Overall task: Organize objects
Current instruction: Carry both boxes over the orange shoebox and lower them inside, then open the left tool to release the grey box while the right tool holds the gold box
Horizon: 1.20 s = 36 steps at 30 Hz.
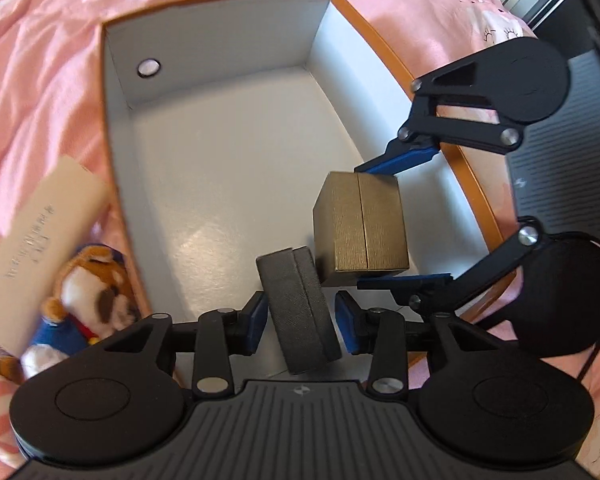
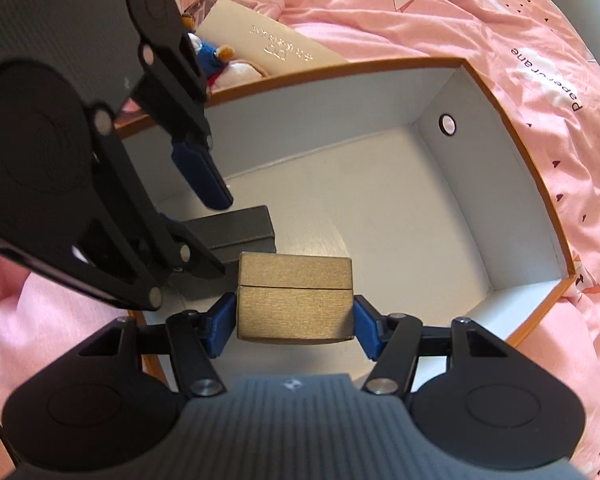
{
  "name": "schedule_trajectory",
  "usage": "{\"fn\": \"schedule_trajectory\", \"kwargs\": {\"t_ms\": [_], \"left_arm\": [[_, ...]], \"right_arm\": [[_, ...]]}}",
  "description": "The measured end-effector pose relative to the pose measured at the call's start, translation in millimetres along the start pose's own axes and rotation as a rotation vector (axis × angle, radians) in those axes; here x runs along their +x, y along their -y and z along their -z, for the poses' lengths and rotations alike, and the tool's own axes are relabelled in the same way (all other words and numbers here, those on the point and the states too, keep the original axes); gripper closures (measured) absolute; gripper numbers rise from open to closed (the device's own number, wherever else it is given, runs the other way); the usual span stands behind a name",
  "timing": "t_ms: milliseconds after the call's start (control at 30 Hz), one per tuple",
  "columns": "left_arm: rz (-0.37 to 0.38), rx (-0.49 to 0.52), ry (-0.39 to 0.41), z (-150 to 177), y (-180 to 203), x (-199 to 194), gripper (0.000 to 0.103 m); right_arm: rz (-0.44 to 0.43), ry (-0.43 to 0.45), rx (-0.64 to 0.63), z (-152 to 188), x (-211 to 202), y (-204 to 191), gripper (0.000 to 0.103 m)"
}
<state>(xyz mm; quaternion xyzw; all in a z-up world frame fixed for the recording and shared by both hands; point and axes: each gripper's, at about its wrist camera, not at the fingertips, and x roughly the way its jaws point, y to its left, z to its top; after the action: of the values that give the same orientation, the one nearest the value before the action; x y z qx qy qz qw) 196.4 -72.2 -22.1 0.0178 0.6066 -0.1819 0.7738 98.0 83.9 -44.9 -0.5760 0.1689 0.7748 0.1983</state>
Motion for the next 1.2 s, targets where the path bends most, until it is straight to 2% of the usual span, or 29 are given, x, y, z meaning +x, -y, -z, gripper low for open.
{"fn": "schedule_trajectory", "kwargs": {"t_ms": [67,100,233,367,400,467,833,933,1100,1200], "left_arm": [[-0.021,0.021,0.036,4.6,-6.9,-14.2,0.053],[-0.022,0.021,0.05,7.0,-12.1,-21.1,0.053],[0.0,-0.015,0.115,15.9,-33.9,-45.1,0.054],[0.049,-0.078,0.157,9.7,-43.6,-53.0,0.055],[0.052,-0.084,0.173,-1.6,-43.6,-49.7,0.054],[0.052,-0.097,0.193,-2.4,-40.9,-51.1,0.054],[0.103,-0.196,0.174,9.3,-63.6,-30.5,0.054],[0.115,-0.205,0.17,10.2,-65.3,-26.7,0.054],[0.127,-0.224,0.167,10.5,-69.9,-23.6,0.054],[0.137,-0.226,0.164,10.1,-70.7,-21.6,0.054]], "right_arm": [[-0.006,0.007,-0.008,-2.8,1.1,-3.6,0.04],[-0.014,0.009,-0.012,-18.1,3.6,-2.0,0.04],[-0.038,0.023,-0.024,-21.3,-1.6,-4.8,0.04],[-0.064,0.031,-0.028,-33.0,0.4,-8.1,0.04],[-0.068,0.022,-0.037,-34.7,1.2,-9.3,0.04],[-0.064,-0.021,-0.068,-35.7,5.0,-11.0,0.04],[-0.088,-0.329,-0.07,-33.1,37.3,6.6,0.04],[-0.118,-0.338,-0.065,-39.9,43.1,9.8,0.04],[-0.133,-0.295,-0.065,-53.2,46.5,11.9,0.04],[-0.135,-0.312,-0.07,-54.4,52.6,10.9,0.04]]}}
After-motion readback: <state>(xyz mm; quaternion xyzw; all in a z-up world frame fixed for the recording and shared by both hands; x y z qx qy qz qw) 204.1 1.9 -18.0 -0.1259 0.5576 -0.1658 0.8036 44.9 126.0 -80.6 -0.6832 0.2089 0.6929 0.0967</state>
